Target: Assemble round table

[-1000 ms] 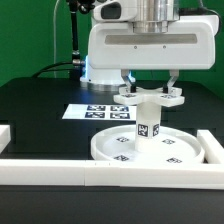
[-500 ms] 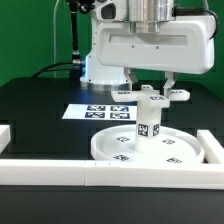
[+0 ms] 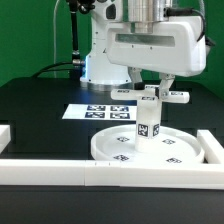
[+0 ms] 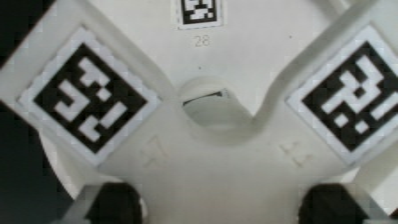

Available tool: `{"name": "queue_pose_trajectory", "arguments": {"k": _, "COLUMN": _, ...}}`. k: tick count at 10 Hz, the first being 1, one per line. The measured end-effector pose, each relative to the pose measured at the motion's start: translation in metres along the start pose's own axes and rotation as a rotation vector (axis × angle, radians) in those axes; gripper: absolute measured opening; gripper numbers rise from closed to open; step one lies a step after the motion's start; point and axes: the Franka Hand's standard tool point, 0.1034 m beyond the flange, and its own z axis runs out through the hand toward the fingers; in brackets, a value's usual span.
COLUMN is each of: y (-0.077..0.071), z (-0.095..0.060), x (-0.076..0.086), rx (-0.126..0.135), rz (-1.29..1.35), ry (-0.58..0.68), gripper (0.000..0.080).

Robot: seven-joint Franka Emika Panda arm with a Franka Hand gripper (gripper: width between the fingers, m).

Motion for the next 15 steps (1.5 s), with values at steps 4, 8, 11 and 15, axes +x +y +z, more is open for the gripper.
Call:
{"name": "queue_pose_trajectory", "arguments": {"k": 4, "y": -0.0025, "z": 0.0000, "x": 0.0011, "rx": 0.041, "rz": 0.473, "ry": -0.006, "gripper": 0.0440}}
{"name": "queue_pose_trajectory", "arguments": {"k": 8, "y": -0.0034, "z": 0.0002, "x": 0.0032, "rx": 0.073, "rz": 0.838, "ry": -0.046, "gripper": 0.0440}}
{"name": "queue_pose_trajectory", "arguments": {"k": 11, "y": -0.0041, "z": 0.0000, "x": 0.0037, "rx": 0.078, "rz": 1.007, "ry": -0.065, "gripper": 0.0440}}
{"name": "queue_pose_trajectory", "arguments": {"k": 15, "y": -0.0046, "z": -0.0065, "x": 0.0013, "rx": 0.073, "rz": 0.953, "ry": -0.076, "gripper": 0.0638}}
